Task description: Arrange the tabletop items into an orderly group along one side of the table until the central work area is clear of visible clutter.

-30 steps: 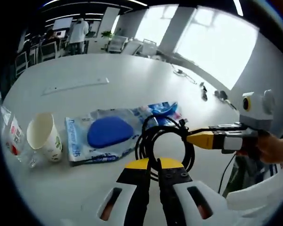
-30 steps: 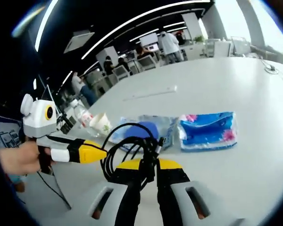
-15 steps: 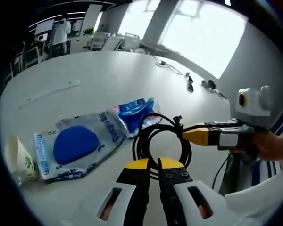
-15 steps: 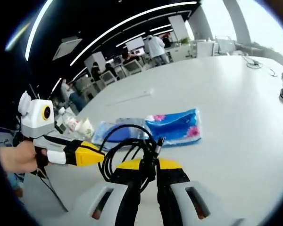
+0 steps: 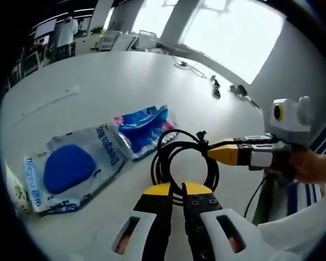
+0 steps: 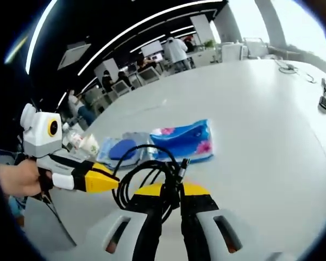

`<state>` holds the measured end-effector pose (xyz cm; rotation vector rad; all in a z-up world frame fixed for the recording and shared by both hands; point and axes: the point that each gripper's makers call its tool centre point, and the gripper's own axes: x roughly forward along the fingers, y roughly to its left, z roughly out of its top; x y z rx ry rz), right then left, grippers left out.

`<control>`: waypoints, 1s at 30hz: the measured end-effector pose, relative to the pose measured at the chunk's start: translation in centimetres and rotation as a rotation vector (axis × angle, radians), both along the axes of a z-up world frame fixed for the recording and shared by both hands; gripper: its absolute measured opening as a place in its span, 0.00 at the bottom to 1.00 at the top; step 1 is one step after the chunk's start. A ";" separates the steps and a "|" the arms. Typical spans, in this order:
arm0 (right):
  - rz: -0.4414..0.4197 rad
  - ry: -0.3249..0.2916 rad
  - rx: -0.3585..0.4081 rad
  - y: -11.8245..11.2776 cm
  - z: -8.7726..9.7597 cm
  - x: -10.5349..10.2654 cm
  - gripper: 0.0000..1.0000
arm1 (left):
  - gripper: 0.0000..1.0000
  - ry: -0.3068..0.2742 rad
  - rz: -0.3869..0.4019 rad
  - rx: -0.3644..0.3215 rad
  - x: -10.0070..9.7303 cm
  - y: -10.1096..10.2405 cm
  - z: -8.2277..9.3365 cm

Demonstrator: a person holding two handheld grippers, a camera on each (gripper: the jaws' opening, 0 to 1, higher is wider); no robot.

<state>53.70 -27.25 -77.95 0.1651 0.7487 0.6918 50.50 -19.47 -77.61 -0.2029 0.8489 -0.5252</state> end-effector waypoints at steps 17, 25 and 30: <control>0.037 0.041 -0.040 -0.7 -2.7 0.4 0.08 | 0.02 0.057 0.007 0.000 -0.1 -1.1 -2.5; 0.060 0.047 -0.055 -0.8 -3.5 0.4 0.08 | 0.02 0.082 0.011 0.008 -0.2 -1.2 -3.3; 0.073 0.044 -0.068 -0.9 -3.7 0.5 0.08 | 0.02 0.092 0.021 0.009 0.0 -1.4 -3.6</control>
